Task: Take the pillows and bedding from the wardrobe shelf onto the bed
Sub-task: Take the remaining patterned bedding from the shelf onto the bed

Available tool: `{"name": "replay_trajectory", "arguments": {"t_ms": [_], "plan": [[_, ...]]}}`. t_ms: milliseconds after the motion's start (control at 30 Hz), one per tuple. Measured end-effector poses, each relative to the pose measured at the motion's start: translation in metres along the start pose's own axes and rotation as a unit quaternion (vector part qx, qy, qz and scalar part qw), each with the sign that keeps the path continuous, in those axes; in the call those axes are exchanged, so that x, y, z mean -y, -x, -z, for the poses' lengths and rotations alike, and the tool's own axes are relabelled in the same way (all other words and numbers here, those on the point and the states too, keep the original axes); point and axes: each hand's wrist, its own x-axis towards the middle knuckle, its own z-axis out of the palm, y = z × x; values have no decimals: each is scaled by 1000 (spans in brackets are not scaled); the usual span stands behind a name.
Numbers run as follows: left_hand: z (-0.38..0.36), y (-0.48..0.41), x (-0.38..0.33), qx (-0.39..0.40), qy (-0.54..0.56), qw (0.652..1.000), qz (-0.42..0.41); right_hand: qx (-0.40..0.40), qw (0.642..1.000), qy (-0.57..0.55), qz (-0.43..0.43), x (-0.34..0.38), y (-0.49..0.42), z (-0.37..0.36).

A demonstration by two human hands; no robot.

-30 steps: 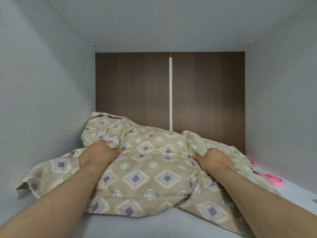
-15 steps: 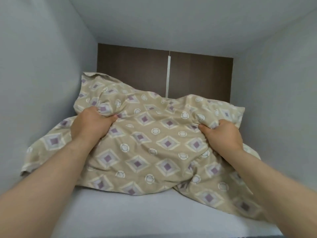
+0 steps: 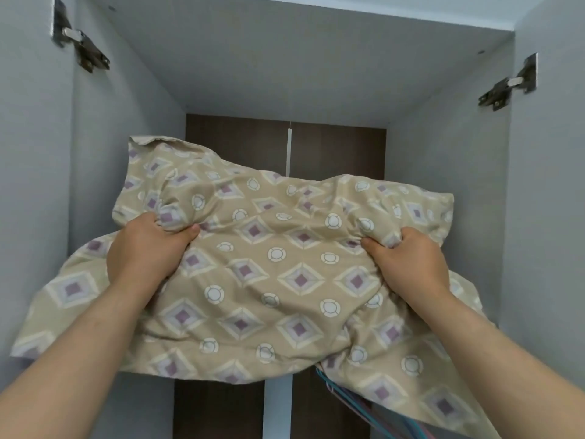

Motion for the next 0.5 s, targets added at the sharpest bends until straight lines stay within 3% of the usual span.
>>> {"name": "replay_trajectory", "arguments": {"t_ms": [500], "plan": [[121,205,-6,35,-10,998,51,42,998,17,-31,-51,160,136]]}}
